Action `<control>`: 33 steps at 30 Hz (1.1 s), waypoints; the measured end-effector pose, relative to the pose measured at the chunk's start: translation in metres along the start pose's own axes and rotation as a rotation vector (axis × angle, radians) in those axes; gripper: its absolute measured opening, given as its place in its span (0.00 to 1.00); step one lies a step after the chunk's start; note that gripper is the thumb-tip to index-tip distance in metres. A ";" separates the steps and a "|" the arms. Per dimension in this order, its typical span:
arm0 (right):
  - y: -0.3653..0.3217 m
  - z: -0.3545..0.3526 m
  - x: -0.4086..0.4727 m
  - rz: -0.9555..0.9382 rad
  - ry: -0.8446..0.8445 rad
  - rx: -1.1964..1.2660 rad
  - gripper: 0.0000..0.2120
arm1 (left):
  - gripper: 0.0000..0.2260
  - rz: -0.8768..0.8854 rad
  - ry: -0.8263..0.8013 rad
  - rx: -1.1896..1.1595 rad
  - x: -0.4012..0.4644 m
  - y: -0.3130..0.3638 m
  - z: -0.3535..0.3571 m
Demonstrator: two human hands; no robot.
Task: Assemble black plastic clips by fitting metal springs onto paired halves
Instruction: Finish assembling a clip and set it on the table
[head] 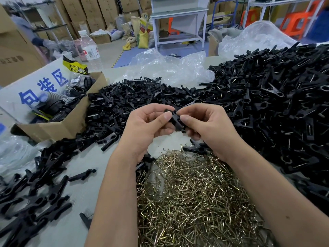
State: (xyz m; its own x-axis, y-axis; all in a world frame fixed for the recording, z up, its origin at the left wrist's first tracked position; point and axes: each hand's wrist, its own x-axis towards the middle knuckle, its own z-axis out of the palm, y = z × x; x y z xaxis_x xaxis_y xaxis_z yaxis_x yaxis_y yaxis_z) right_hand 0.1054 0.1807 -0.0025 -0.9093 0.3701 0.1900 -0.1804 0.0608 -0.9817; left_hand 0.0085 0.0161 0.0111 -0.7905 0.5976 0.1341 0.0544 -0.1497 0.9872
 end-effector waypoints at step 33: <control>-0.004 0.007 -0.008 0.079 -0.263 -0.078 0.12 | 0.09 0.019 0.507 0.121 0.005 -0.009 -0.018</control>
State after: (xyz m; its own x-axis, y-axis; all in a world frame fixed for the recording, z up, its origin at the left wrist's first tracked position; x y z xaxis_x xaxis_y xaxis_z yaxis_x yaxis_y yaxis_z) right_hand 0.1111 0.1713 -0.0003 -0.9874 0.1237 0.0990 -0.0847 0.1161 -0.9896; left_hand -0.0069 0.0066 0.0018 -0.9832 0.1350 0.1232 0.1179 -0.0466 0.9919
